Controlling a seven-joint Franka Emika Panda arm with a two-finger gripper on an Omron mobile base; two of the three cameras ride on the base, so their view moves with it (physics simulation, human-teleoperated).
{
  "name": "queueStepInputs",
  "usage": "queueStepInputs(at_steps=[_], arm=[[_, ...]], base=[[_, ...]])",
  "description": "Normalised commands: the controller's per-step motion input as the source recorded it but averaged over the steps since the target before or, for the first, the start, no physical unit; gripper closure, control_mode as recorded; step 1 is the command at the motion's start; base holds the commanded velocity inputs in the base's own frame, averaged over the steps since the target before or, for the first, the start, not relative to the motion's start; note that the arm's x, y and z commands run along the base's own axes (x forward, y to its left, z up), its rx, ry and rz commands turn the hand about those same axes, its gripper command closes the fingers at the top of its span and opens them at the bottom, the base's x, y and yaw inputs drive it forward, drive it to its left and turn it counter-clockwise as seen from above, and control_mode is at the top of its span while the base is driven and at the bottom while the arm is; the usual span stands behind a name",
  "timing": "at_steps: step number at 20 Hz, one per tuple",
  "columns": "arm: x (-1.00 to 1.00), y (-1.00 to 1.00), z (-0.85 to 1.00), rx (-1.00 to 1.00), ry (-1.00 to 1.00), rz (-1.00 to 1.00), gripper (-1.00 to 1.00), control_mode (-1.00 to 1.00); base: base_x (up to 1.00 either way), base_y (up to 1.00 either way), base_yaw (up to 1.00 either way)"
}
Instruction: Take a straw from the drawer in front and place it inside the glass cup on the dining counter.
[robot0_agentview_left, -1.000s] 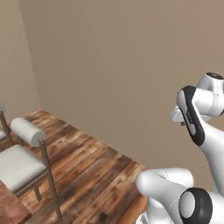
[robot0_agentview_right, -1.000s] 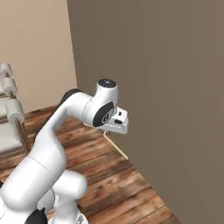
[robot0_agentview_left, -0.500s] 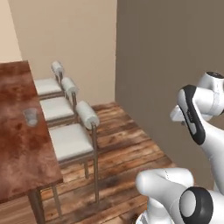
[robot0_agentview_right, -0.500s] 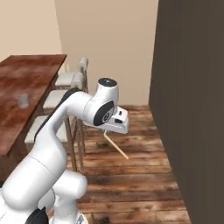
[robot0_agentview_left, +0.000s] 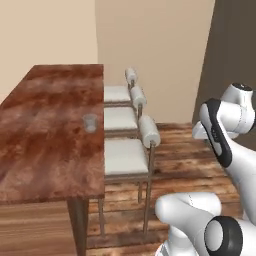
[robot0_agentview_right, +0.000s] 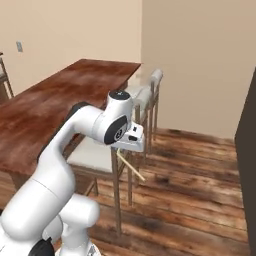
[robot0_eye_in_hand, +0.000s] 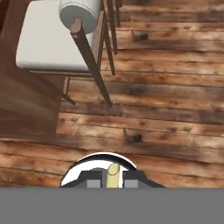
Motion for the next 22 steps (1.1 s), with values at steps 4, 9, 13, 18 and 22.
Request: queueStepInputs(at_steps=[4, 9, 13, 18, 22], arm=[[0.0, 0.0, 0.0, 0.0, 0.0, 0.0, 1.0, 1.0], [0.0, 0.0, 0.0, 0.0, 0.0, 0.0, 1.0, 1.0], [0.0, 0.0, 0.0, 0.0, 0.0, 0.0, 1.0, 1.0], [0.0, 0.0, 0.0, 0.0, 0.0, 0.0, 1.0, 1.0], [0.0, 0.0, 0.0, 0.0, 0.0, 0.0, 1.0, 1.0]], base=[[0.1, -0.56, 0.61], [-0.01, -0.35, 0.62], [0.26, -0.21, 0.54], [0.27, 0.0, 0.56], [0.0, -0.21, 0.52]])
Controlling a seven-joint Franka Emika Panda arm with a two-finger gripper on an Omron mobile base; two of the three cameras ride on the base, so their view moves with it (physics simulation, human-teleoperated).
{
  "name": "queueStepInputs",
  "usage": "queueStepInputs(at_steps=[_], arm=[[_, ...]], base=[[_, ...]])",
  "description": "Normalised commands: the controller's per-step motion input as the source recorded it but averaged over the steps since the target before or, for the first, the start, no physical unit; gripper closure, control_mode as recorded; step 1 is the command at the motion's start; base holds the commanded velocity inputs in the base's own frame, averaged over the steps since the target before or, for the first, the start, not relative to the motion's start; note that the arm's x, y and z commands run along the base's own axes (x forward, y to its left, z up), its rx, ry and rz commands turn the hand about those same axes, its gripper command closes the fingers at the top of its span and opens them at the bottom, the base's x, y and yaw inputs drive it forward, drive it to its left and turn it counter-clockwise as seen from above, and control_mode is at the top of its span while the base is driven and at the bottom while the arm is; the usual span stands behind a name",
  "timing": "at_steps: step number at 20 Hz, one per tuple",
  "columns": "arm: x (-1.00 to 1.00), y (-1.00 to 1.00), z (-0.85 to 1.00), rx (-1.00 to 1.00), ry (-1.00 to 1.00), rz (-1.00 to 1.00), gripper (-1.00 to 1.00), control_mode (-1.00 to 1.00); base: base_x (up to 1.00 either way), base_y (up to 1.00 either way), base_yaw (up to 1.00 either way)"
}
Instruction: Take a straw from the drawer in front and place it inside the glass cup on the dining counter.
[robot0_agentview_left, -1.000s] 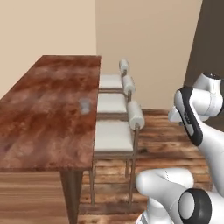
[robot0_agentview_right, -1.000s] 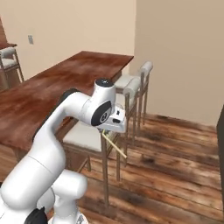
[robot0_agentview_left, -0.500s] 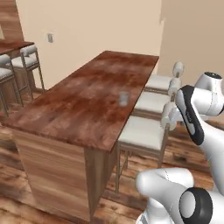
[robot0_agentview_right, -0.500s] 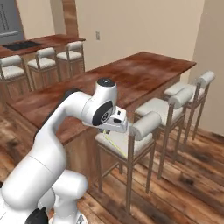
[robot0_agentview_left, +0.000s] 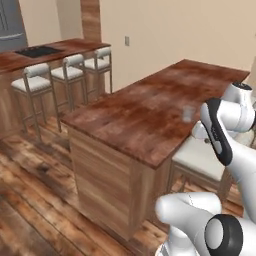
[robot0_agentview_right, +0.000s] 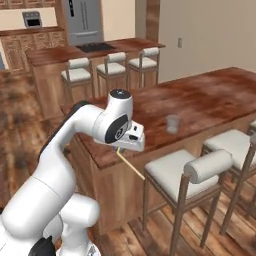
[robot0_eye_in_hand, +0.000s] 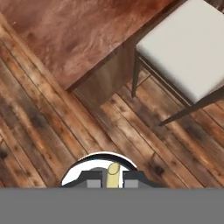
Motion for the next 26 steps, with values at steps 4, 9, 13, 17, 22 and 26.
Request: queueStepInputs(at_steps=[4, 9, 13, 17, 22, 26], arm=[[0.0, 0.0, 0.0, 0.0, 0.0, 0.0, 1.0, 1.0], [0.0, 0.0, 0.0, 0.0, 0.0, 0.0, 1.0, 1.0], [0.0, 0.0, 0.0, 0.0, 0.0, 0.0, 1.0, 1.0], [0.0, 0.0, 0.0, 0.0, 0.0, 0.0, 1.0, 1.0], [0.0, 0.0, 0.0, 0.0, 0.0, 0.0, 1.0, 1.0], [0.0, 0.0, 0.0, 0.0, 0.0, 0.0, 1.0, 1.0]], base=[[0.28, -0.24, 0.41], [0.05, -0.29, 0.45], [0.0, -0.36, 0.47], [-0.02, -0.51, 0.48], [-0.26, -0.62, 0.44], [-0.44, -0.3, 0.34]])
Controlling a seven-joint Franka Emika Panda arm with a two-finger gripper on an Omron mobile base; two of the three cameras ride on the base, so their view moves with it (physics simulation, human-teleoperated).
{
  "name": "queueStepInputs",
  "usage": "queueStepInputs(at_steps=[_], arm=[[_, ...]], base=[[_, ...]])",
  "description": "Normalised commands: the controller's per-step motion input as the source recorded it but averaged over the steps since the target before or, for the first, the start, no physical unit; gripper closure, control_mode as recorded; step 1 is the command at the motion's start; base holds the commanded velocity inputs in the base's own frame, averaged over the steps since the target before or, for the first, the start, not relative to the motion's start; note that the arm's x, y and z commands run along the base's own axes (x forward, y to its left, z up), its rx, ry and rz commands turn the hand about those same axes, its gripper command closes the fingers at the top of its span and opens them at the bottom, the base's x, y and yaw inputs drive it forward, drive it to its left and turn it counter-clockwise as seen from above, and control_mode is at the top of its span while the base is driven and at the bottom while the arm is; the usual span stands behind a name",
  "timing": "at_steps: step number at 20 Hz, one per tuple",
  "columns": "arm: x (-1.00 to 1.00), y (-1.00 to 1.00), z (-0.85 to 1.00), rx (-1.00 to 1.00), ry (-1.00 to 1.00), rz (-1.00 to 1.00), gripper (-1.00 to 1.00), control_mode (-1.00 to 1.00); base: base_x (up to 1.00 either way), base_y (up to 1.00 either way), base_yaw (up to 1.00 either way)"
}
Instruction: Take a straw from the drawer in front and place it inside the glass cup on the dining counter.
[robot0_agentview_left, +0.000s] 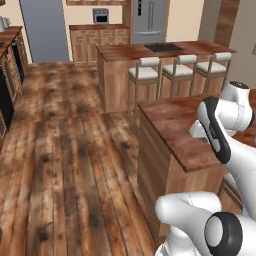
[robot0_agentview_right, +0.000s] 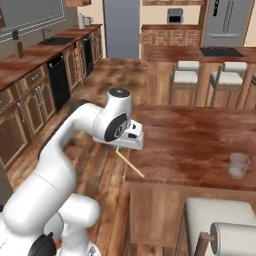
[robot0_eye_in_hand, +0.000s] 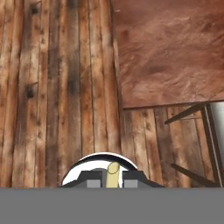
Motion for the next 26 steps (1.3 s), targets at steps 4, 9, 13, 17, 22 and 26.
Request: queueStepInputs(at_steps=[4, 9, 13, 17, 22, 26], arm=[[0.0, 0.0, 0.0, 0.0, 0.0, 0.0, 1.0, 1.0], [0.0, 0.0, 0.0, 0.0, 0.0, 0.0, 1.0, 1.0], [0.0, 0.0, 0.0, 0.0, 0.0, 0.0, 1.0, 1.0], [0.0, 0.0, 0.0, 0.0, 0.0, 0.0, 1.0, 1.0], [0.0, 0.0, 0.0, 0.0, 0.0, 0.0, 1.0, 1.0], [0.28, -0.01, -0.03, 0.0, 0.0, -0.02, 1.0, -1.0]], base=[[-0.18, -0.39, 0.29], [0.0, -0.71, 0.34], [-0.07, -0.58, 0.29], [-0.06, -0.46, 0.23], [-0.04, -0.18, 0.06], [0.0, 0.0, 0.0]])
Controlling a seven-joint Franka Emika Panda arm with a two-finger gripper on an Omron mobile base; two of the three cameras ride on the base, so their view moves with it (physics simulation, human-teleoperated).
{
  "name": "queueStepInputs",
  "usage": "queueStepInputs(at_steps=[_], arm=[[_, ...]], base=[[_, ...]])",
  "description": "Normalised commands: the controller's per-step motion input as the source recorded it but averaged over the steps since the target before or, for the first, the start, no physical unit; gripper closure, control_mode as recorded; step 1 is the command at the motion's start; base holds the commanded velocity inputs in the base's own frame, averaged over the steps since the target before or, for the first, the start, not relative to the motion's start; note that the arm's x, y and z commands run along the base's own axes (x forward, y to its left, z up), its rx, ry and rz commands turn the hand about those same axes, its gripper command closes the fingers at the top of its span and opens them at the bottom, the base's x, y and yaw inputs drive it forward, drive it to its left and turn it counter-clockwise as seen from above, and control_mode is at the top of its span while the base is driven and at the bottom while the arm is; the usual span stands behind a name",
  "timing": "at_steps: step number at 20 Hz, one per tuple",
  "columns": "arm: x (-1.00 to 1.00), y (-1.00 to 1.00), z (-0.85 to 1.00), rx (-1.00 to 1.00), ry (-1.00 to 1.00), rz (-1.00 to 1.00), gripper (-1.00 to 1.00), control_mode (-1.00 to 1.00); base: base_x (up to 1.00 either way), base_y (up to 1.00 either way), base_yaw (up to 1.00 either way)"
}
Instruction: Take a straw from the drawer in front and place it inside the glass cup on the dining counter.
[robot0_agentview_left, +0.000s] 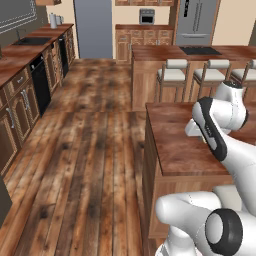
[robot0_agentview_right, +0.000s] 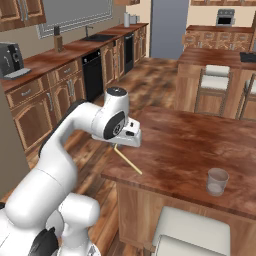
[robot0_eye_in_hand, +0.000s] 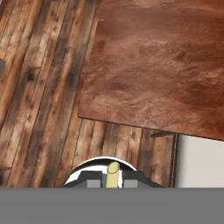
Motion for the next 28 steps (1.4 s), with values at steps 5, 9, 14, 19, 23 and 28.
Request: queueStepInputs(at_steps=[5, 9, 14, 19, 23, 28], arm=[[0.16, -0.48, 0.15, 0.02, -0.16, -0.1, 1.0, -1.0], [0.21, -0.64, 0.26, 0.06, -0.2, -0.25, 1.0, -1.0], [0.36, -0.18, 0.04, 0.01, -0.21, -0.4, 1.0, -1.0], [0.77, 0.09, 0.0, -0.05, -0.26, -0.48, 1.0, -1.0], [0.96, 0.0, 0.12, 0.0, -0.06, -0.5, 1.0, -1.0], [0.66, -0.2, 0.59, 0.05, -0.01, -0.42, 1.0, -1.0]], base=[[0.0, 0.0, 0.0], [0.0, 0.0, 0.0], [0.0, 0.0, 0.0], [0.0, 0.0, 0.0], [0.0, 0.0, 0.0], [0.0, 0.0, 0.0]])
